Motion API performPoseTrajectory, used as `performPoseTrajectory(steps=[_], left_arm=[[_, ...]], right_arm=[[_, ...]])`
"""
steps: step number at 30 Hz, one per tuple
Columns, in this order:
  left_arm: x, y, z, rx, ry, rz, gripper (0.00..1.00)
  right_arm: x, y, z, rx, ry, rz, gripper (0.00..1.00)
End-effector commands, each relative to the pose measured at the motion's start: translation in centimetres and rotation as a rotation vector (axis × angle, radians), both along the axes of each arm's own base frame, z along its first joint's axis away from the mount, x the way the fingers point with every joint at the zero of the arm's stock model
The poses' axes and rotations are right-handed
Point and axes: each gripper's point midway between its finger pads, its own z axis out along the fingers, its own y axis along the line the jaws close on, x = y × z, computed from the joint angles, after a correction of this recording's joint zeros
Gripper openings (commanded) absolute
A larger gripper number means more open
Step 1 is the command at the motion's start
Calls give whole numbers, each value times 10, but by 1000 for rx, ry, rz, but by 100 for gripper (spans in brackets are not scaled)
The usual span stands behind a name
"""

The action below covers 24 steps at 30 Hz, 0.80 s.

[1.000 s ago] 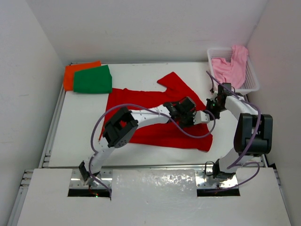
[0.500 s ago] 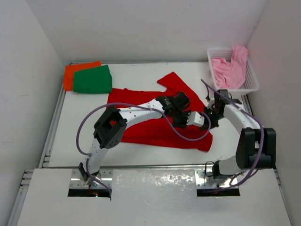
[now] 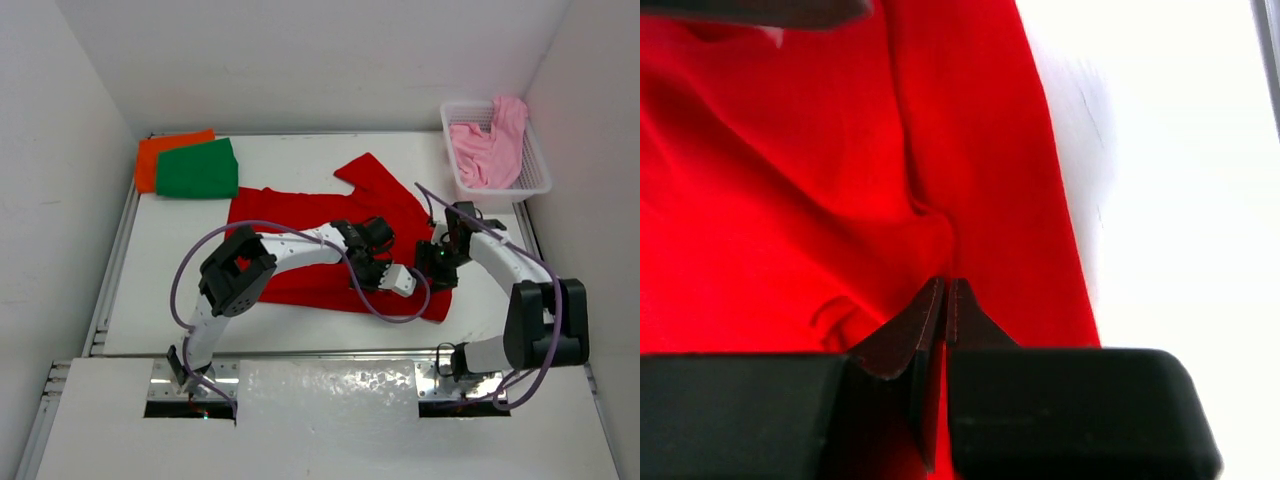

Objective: Fold and stack the t-shirts
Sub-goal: Fold the flattened tshirt in 1/3 of the way

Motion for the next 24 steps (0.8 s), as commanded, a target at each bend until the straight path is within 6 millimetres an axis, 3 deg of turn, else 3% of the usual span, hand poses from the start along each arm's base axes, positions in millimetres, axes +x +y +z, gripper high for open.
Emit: performPoseTrajectory(steps=[1, 2, 5, 6, 9, 14, 17, 24], left_arm=[[2, -1, 22, -41, -53, -28, 0], [1, 2, 19, -32, -55, -28, 0], [2, 9, 14, -12, -65, -25, 0], [3, 10, 12, -8, -71, -27, 0], [4, 8, 13, -18, -74, -19, 0], [6, 3, 18, -36, -76, -3, 0], [8, 2, 18, -34, -80, 1, 0], [9, 2, 17, -35, -81, 13, 0]], right_arm=[[20, 2, 23, 58, -141, -63, 55], [25, -5, 27, 70, -165, -115, 55], [35, -6, 38, 109, -226, -179, 35], [35, -8, 35, 99, -224, -194, 24], [30, -7, 22, 106, -196, -214, 15], [36, 4, 11, 140, -204, -213, 20], [30, 6, 1, 110, -167, -188, 27], [13, 7, -31, 62, -93, -167, 28]])
